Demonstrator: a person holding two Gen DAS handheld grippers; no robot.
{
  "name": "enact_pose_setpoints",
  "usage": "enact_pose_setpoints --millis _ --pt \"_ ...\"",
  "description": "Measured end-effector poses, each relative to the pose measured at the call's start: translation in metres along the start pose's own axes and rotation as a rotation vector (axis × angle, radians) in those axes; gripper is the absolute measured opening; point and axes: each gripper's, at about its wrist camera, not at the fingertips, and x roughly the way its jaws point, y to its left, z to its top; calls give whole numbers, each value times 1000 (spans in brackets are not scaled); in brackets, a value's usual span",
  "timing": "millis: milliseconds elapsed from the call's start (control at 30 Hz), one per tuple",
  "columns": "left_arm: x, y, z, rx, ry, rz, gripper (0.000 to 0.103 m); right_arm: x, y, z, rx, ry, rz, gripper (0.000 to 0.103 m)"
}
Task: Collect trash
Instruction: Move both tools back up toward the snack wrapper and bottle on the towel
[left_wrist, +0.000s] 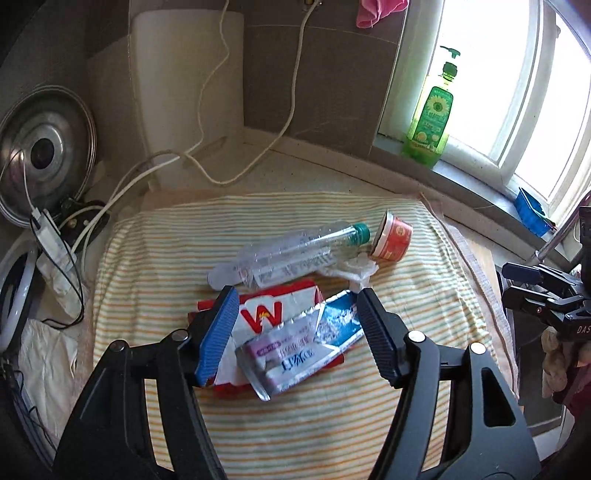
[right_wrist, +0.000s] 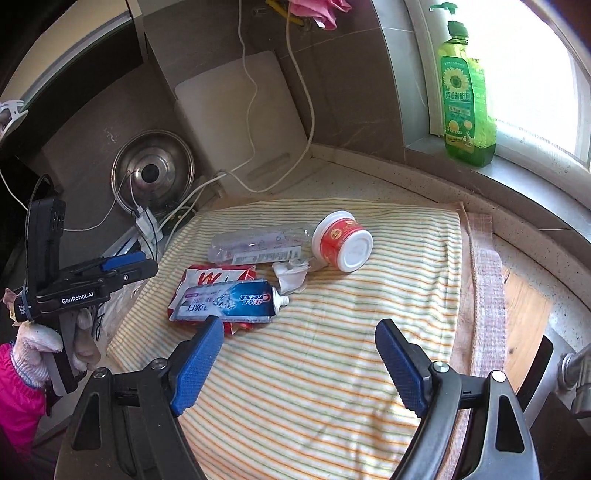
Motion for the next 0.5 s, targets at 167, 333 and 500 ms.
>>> enact_pose_setpoints --millis 167,333,500 --pt "23 -9 21 27 53 6 68 13 -18 17 5 -6 5 86" --pt "53 -22 39 138 131 6 68 40 -31 36 -7 13 6 86" --pt "95 -45 46 362 252 78 69 69 -42 49 -3 56 34 86"
